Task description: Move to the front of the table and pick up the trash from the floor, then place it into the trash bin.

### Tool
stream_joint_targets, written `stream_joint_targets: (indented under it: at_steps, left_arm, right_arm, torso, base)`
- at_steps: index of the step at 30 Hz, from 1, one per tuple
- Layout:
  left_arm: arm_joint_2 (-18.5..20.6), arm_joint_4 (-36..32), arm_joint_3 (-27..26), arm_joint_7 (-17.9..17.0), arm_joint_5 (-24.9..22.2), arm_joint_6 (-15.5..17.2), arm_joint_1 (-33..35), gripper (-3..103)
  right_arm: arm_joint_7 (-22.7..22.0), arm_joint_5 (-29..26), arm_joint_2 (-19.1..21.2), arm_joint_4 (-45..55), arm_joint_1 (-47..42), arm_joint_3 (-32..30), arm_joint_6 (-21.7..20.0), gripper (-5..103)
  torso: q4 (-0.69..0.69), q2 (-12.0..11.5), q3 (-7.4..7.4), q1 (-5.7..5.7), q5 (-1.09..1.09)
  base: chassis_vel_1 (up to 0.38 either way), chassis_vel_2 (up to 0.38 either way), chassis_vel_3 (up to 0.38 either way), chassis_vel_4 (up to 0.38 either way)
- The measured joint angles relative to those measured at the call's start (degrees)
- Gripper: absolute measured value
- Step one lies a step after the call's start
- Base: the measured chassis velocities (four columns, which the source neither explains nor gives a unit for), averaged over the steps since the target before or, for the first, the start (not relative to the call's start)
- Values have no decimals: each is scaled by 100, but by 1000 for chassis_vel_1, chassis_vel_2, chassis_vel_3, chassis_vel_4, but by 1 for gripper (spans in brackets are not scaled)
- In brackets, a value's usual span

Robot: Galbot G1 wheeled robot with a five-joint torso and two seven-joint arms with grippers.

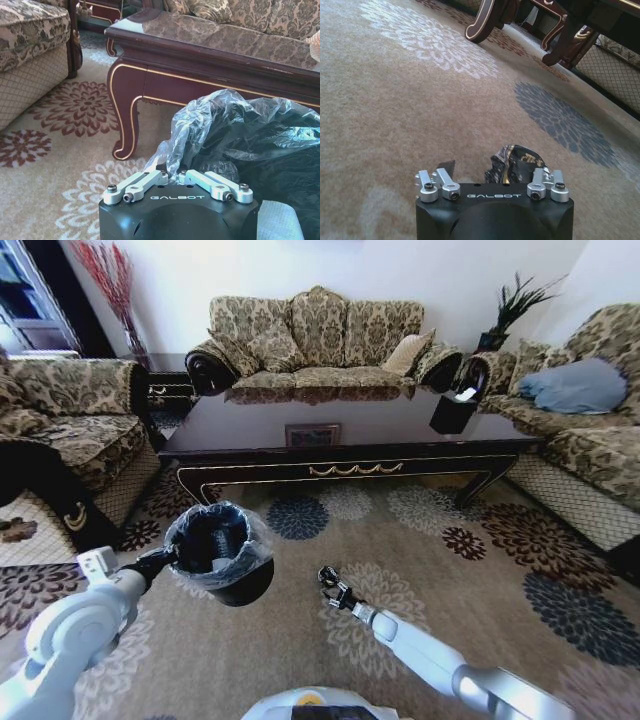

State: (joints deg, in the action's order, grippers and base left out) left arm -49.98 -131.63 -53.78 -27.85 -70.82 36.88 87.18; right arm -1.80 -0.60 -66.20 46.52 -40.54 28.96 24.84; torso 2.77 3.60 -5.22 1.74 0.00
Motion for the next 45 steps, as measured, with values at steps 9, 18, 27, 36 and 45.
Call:
stream_joint_targets:
  at_steps: [9, 18, 27, 36, 45]
  left_arm:
    - [153, 12, -149, -8, -140, 0, -41, 4]
    - [197, 29, -115, -10, -142, 3, -84, 4]
    - [199, 20, -114, -12, -136, 5, -53, 4]
    - [178, -9, -115, -12, -112, 8, -9, 4]
    - [127, 13, -51, -11, -57, 9, 21, 4]
  right_arm:
    - [-399, 7, -88, -126, 72, 36, -416, 83]
    - [-469, -148, -167, -217, 93, 25, -548, 50]
    - [-484, -214, -267, -180, 106, 107, -533, 18]
    - [-601, -217, -255, -175, 178, 132, -579, 3]
    - [-569, -313, 441, 430, 139, -172, -436, 3]
  torso:
    - [0, 0, 0, 0, 0]
    - [0, 0, 0, 0, 0]
    - [0, 0, 0, 0, 0]
    - [-1, 0, 0, 0, 0]
    - [1, 0, 0, 0, 1]
  base:
    - [0, 0, 0, 0]
    - [0, 0, 0, 0]
    - [0, 0, 0, 0]
    - [0, 0, 0, 0]
    - [0, 0, 0, 0]
